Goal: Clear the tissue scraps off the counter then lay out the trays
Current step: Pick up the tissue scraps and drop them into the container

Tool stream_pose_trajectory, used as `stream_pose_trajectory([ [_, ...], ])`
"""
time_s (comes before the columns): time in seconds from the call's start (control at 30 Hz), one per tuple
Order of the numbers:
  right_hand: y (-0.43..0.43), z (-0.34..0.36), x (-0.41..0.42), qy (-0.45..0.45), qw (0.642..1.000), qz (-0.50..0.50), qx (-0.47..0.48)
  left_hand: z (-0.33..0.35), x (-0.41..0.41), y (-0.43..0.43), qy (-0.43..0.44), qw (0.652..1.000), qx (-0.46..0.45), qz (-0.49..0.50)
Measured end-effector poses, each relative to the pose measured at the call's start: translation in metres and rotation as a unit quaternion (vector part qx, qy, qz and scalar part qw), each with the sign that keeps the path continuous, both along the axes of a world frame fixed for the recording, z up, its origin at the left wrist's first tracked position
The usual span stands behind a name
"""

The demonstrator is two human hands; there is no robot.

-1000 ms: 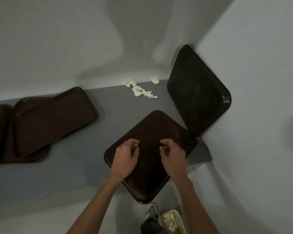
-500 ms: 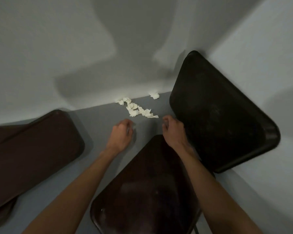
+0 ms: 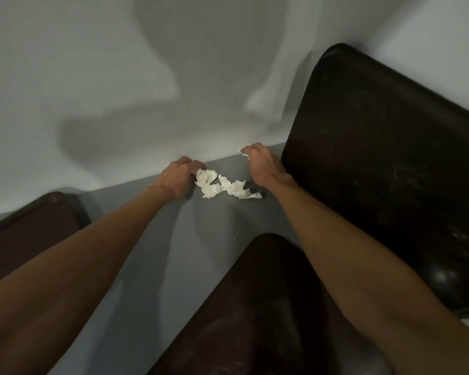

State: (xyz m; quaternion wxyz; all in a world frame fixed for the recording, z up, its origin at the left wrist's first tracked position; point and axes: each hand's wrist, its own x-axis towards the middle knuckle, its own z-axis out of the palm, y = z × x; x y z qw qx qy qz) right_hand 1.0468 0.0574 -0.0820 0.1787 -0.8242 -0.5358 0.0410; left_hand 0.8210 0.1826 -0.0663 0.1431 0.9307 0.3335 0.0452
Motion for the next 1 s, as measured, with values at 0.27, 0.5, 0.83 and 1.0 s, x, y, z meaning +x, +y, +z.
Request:
stream_pose_trajectory([
  [0.27, -0.011, 0.007, -0.011, -0.033, 0.996, -0.014, -0.078, 0.003, -0.027, -0.007, -0.039, 0.997, 0.058, 0.009],
  [0.5, -0.051, 0.034, -0.029, -0.042, 0.995, -0.02, -0.092, 0.016, -0.046, -0.033, -0.053, 0.993, -0.034, 0.095],
  [0.83, -0.188, 0.085, -0.112, 0.156, 0.983, -0.07, 0.062, 0.075, -0.112, -0.153, -0.09, 0.985, -0.047, 0.142],
  [1.0, -0.279, 0.113, -0.161, 0.215, 0.968, -0.088, 0.094, 0.113, -0.137, -0.25, -0.139, 0.98, -0.055, 0.131],
])
